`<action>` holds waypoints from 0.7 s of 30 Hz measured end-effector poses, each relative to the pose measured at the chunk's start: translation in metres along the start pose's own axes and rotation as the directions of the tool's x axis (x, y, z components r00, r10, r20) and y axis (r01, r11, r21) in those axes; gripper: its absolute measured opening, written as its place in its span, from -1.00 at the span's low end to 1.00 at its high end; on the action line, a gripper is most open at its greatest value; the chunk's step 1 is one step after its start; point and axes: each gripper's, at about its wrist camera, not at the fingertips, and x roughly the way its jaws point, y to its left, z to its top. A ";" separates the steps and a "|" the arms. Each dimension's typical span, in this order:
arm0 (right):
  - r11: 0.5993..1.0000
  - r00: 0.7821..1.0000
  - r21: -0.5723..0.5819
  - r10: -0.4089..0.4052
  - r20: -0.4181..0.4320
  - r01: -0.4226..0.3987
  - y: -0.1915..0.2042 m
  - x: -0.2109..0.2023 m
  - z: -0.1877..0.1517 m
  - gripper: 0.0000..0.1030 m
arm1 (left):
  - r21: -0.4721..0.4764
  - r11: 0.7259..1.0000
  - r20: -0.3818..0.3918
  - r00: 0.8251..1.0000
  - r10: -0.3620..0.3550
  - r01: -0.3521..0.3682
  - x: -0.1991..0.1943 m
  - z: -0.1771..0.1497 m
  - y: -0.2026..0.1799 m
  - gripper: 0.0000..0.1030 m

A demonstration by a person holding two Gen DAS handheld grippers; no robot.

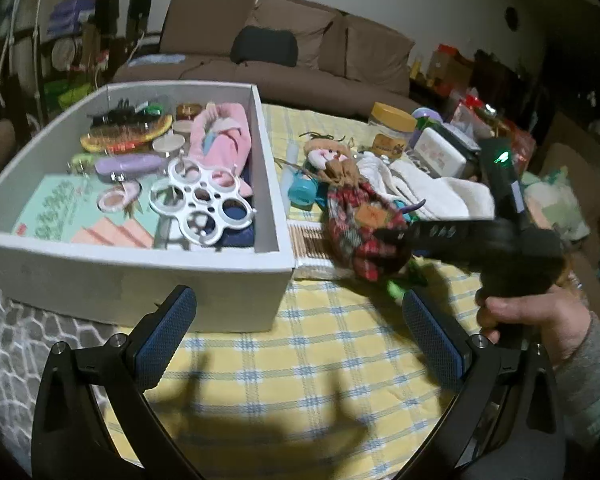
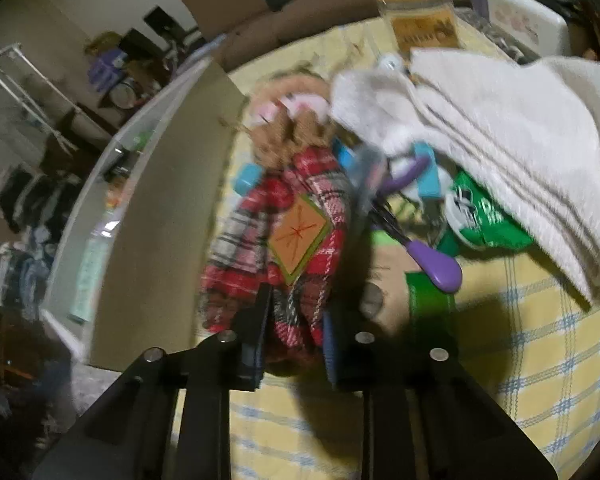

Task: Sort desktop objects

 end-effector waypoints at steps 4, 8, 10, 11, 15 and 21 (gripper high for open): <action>0.998 0.997 -0.032 0.058 0.050 -0.056 0.017 -0.034 0.013 -0.67 | -0.042 0.997 -0.030 0.997 -0.072 0.070 -0.001 0.001 -0.001 1.00; 0.991 0.988 -0.064 0.119 0.096 -0.114 0.043 -0.077 0.033 -0.69 | -0.167 0.964 -0.042 0.975 -0.216 0.206 -0.008 0.010 0.001 1.00; 0.987 0.982 -0.067 0.152 0.114 -0.145 0.054 -0.097 0.049 -0.69 | -0.248 0.928 -0.025 0.955 -0.294 0.279 -0.014 0.018 0.006 1.00; 0.984 0.978 -0.070 0.169 0.124 -0.162 0.060 -0.109 0.056 -0.69 | -0.291 0.904 -0.014 0.944 -0.331 0.313 -0.016 0.023 0.010 1.00; 0.976 0.967 -0.120 0.200 0.156 -0.182 0.083 -0.149 0.080 -0.69 | -0.432 0.794 0.036 0.888 -0.457 0.427 -0.024 0.042 0.024 1.00; 0.958 0.953 -0.207 0.240 0.187 -0.201 0.117 -0.201 0.086 -0.69 | -0.597 0.608 0.086 0.795 -0.601 0.524 -0.017 0.074 0.036 1.00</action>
